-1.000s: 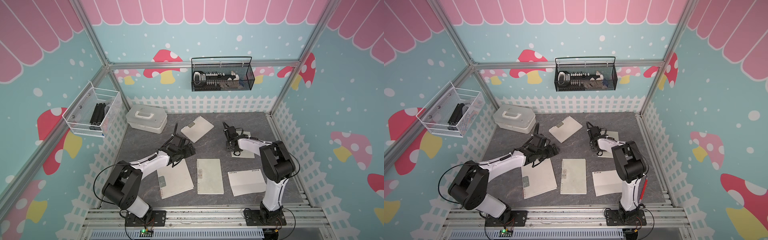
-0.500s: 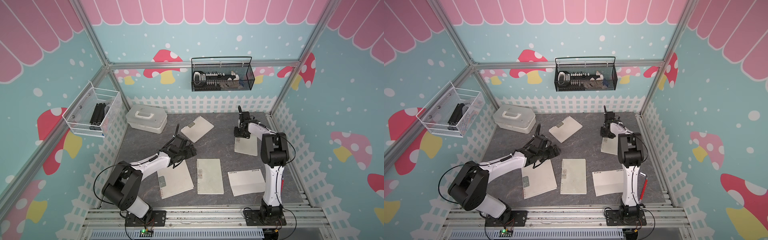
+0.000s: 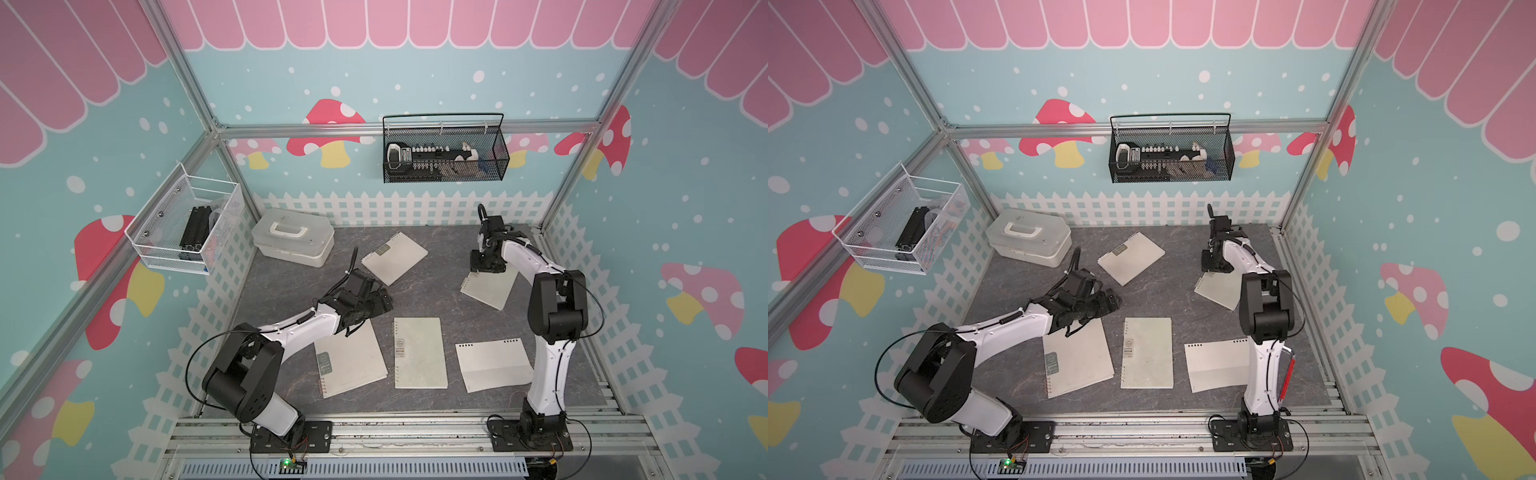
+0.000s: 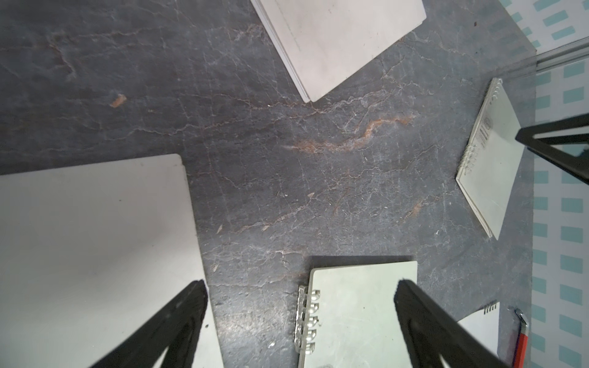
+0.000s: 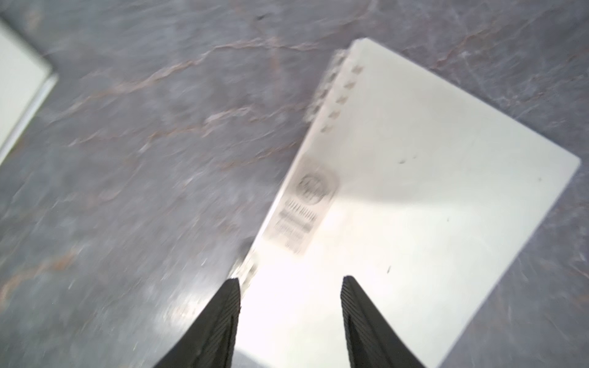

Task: Tear off pages from different notebooks
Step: Move the notebook to the center of the board.

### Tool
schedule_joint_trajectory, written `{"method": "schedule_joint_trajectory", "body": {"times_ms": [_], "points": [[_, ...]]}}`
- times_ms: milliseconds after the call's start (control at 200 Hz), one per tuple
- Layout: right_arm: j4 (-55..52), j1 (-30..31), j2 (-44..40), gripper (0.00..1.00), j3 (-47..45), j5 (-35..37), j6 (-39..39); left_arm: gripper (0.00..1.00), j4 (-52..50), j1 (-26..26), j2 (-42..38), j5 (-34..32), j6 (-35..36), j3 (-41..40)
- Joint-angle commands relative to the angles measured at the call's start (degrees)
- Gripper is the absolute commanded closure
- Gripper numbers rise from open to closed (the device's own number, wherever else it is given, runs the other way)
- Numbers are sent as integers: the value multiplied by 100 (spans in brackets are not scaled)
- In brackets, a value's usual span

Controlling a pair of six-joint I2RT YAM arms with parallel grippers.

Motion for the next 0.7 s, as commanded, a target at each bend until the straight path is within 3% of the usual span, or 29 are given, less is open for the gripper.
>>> {"method": "schedule_joint_trajectory", "body": {"times_ms": [0, 105, 260, 515, 695], "points": [[623, 462, -508, 43, -1183, -63, 457, 7, 30, -26, -277, -108, 93, -107], [1062, 560, -847, 42, -2038, -117, 739, 6, -11, -36, -420, -86, 123, -177], [1158, 538, -882, 39, -2382, 65, 791, 7, -80, -41, -607, -159, 143, -309], [1073, -160, -275, 39, -2072, 34, 692, 6, -75, -55, -710, -197, 133, -464], [654, -605, 453, 39, -1017, -24, 557, 6, -63, -54, -616, -270, 132, -469]]}}
